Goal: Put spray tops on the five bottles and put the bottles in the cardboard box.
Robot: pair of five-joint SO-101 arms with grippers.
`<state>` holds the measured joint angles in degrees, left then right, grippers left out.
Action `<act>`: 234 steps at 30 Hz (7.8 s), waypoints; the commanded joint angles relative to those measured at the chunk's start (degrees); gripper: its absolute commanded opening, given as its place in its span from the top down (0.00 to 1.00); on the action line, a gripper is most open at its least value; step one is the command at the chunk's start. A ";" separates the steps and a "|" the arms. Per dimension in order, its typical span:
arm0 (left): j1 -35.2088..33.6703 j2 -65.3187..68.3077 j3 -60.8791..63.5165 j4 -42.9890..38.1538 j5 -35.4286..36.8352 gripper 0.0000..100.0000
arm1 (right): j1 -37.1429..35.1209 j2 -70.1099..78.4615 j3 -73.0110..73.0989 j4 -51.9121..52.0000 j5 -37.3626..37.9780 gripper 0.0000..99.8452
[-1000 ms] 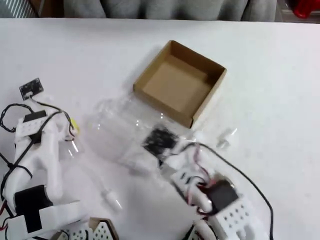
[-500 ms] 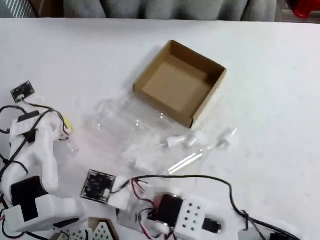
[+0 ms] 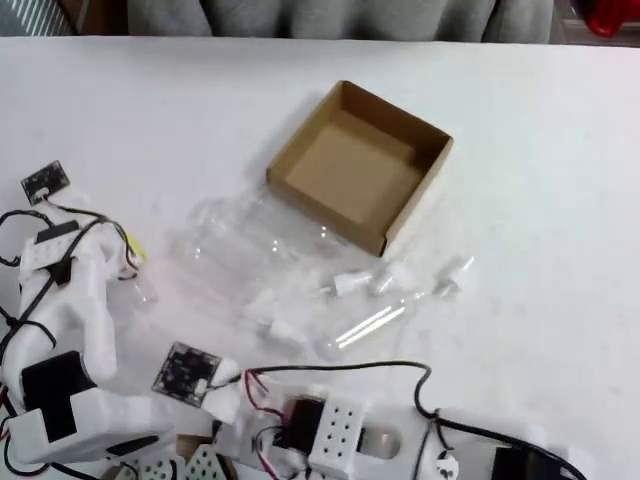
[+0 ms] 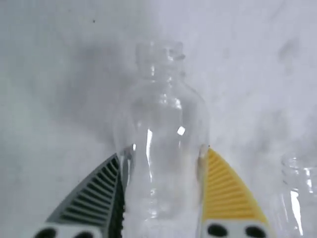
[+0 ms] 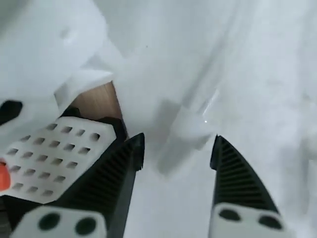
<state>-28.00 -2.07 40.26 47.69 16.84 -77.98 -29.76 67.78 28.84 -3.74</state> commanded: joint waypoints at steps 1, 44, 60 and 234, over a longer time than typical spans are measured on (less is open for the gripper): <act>-0.40 -0.13 -2.64 0.62 0.62 0.97 | -0.75 4.09 -0.44 -3.82 0.00 0.82; -0.04 -0.04 -2.37 1.85 0.09 0.97 | 86.64 -16.75 -16.53 58.33 69.45 0.98; -0.04 -0.22 -1.32 1.67 0.09 0.97 | 113.27 5.05 -30.15 41.19 70.15 0.98; 1.89 -0.31 -1.32 1.41 -4.40 0.97 | 109.49 41.45 -62.15 27.82 -38.68 0.80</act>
<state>-27.30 -2.07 40.18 48.48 13.05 32.97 14.90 6.07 58.64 -41.98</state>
